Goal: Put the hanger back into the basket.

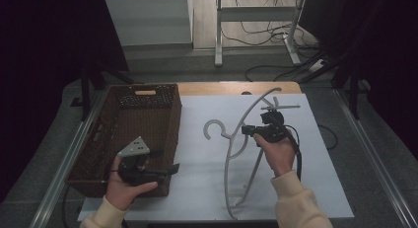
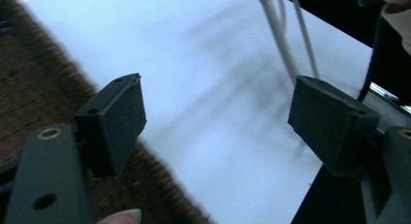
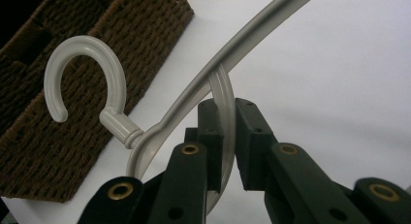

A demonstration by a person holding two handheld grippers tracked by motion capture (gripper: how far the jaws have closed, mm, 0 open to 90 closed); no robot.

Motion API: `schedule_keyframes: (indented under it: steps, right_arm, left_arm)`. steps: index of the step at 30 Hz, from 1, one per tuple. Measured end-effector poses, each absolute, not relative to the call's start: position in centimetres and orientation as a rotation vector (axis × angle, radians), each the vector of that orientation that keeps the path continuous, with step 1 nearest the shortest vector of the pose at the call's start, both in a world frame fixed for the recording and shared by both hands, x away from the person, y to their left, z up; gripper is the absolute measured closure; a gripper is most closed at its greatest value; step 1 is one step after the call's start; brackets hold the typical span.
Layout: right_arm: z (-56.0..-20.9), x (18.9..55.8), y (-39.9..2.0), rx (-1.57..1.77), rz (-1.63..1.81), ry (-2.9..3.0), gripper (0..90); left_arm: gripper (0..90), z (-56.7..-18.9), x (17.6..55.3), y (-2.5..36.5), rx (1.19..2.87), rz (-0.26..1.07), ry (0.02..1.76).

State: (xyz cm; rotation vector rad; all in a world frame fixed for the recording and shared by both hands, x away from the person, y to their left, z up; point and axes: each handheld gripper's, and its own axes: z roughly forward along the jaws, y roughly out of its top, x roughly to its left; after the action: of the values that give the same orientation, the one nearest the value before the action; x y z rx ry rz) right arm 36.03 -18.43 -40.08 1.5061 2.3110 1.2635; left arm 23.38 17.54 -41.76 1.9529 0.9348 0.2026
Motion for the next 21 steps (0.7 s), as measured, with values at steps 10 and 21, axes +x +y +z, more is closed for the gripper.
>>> schedule_keyframes:
  steps: [10,21]
  right_arm:
    - [-39.7,36.1,-19.0,1.513,1.323,2.291,81.7]
    - [-39.4,36.1,-19.2,1.505,1.41,2.287,82.3]
  left_arm:
    - [20.9,-41.9,23.9,14.7,1.984,0.14,0.887]
    - [21.1,-42.3,24.8,11.9,2.016,0.093,0.854]
